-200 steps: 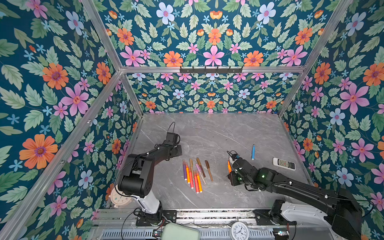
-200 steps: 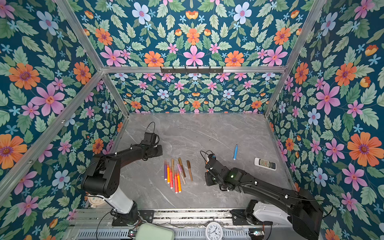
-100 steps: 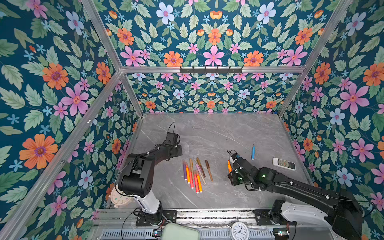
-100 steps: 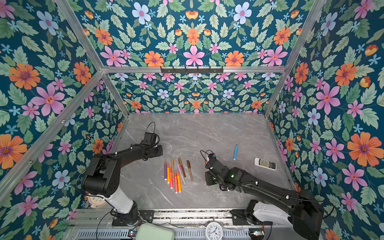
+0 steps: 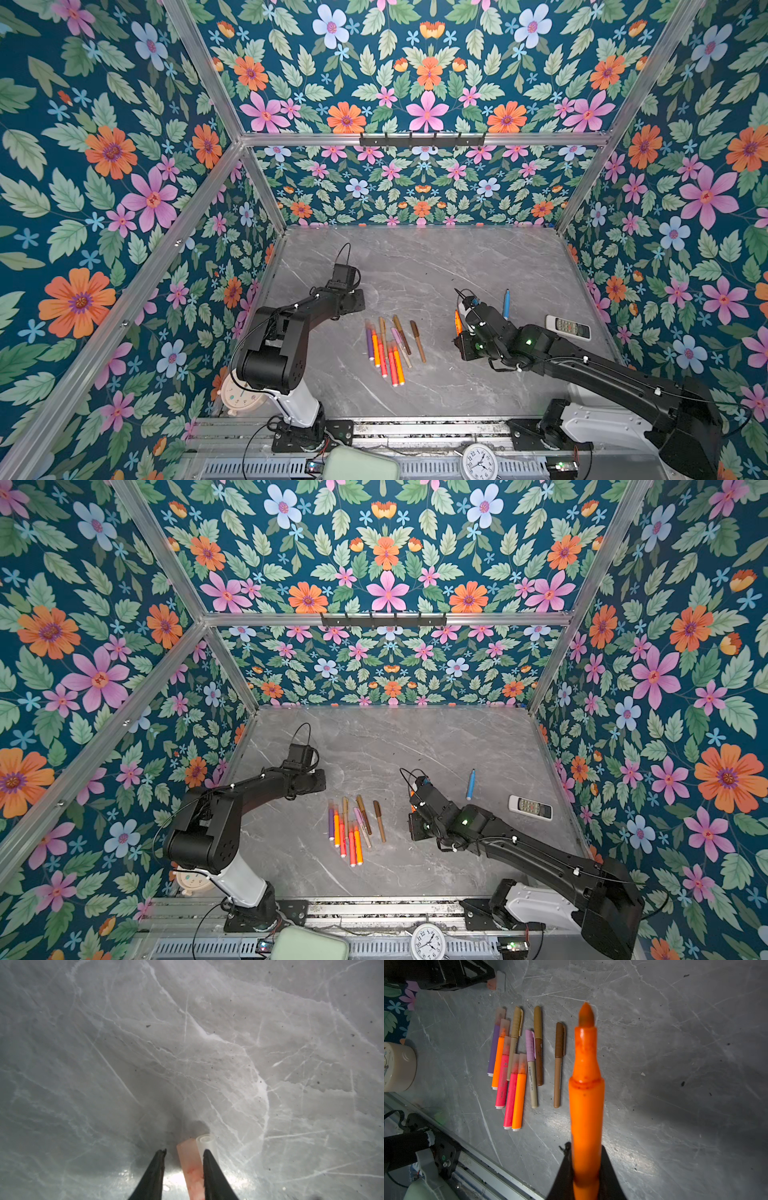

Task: Open the pen caps

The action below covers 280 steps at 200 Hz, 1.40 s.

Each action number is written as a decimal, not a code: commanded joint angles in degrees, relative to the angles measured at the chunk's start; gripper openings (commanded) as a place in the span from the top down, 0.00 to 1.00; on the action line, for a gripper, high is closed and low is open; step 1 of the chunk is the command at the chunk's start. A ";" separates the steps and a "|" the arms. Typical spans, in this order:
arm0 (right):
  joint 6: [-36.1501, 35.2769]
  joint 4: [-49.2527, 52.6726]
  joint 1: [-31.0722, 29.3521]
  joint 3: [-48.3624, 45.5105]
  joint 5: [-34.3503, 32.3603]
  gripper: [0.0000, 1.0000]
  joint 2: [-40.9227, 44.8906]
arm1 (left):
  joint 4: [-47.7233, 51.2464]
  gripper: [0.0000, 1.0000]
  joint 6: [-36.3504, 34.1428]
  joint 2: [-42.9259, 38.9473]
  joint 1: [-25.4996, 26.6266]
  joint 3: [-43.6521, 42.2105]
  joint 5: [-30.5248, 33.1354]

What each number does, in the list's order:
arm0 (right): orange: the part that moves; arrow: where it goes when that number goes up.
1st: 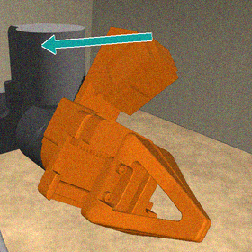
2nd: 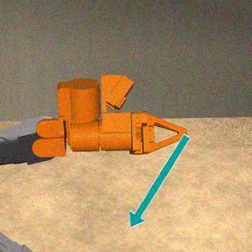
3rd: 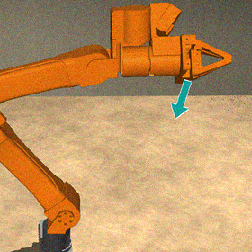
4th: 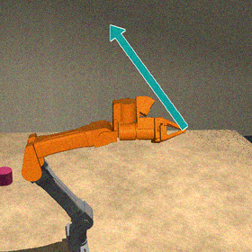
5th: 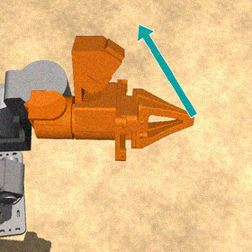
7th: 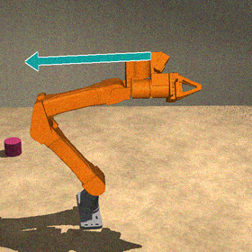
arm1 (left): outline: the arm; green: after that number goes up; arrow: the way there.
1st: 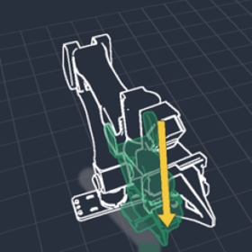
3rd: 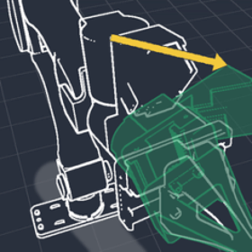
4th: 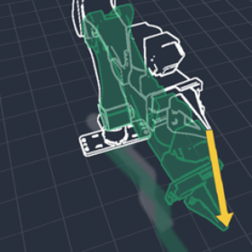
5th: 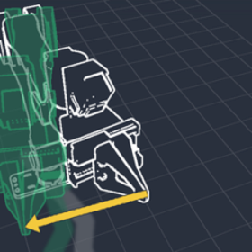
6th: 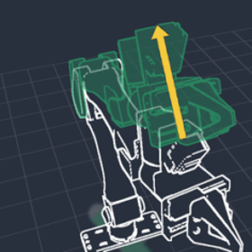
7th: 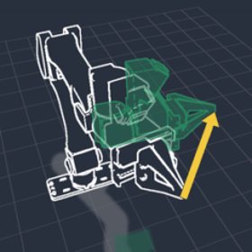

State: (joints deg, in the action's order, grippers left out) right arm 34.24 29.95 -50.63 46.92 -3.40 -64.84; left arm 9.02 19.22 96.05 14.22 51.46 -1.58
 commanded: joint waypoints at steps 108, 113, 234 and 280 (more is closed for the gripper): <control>-1.28 2.21 0.33 1.47 -1.25 1.00 -0.85 | -0.76 0.52 -0.41 -1.82 -0.07 -1.53 -0.41; -1.28 2.21 0.29 1.43 -1.26 1.00 -0.87 | -0.85 0.51 -0.36 -1.83 -0.07 -1.63 -0.37; -0.93 1.11 0.35 0.37 -0.85 1.00 -1.04 | -2.07 0.34 0.29 -3.75 -0.07 -3.17 0.51; -1.22 3.11 1.06 0.70 -2.06 1.00 -0.62 | -3.31 0.37 1.31 -6.29 -0.14 -4.11 -0.19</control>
State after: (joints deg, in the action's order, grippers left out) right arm 32.99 31.64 -50.28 47.11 -3.84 -65.93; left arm 7.27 19.66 91.35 14.22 47.88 -1.32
